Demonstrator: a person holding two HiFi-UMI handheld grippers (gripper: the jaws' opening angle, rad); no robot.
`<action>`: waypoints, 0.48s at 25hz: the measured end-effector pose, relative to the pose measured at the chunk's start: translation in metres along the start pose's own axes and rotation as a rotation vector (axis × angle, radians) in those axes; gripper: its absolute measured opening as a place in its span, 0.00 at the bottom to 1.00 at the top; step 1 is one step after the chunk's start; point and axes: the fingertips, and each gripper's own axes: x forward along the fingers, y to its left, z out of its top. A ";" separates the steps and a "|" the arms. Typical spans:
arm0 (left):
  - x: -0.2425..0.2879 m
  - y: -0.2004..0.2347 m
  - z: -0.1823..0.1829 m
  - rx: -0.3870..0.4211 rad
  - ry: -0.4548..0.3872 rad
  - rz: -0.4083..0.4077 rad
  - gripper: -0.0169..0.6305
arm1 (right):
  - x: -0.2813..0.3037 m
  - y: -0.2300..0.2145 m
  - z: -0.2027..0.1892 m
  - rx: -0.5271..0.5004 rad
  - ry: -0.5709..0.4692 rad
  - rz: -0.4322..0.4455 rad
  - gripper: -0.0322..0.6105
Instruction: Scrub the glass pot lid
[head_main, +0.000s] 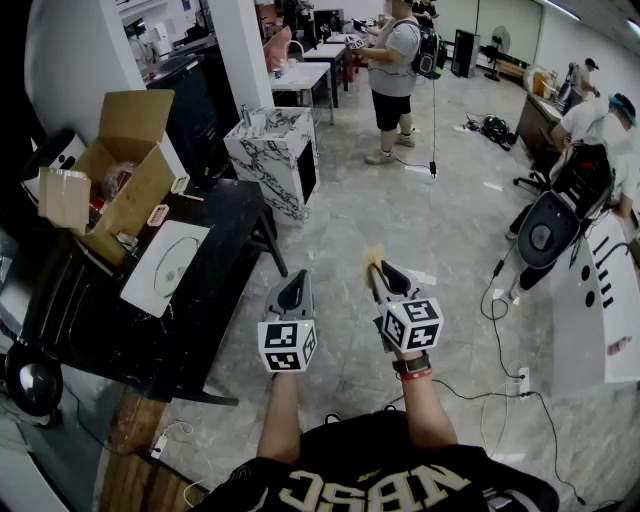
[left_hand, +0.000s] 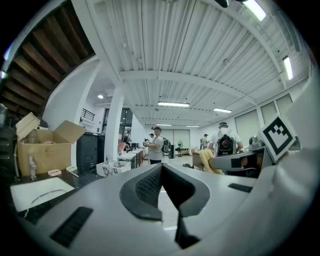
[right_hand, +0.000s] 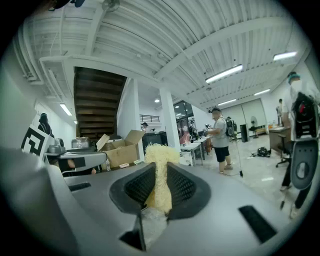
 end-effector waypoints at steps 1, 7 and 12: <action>-0.007 0.004 -0.002 -0.005 0.003 0.002 0.05 | 0.000 0.009 -0.002 0.002 0.005 0.009 0.16; -0.034 0.049 -0.004 -0.042 -0.008 0.071 0.05 | 0.027 0.063 -0.007 -0.022 0.034 0.092 0.16; -0.043 0.099 -0.006 -0.064 -0.009 0.161 0.05 | 0.072 0.100 -0.010 -0.015 0.048 0.202 0.17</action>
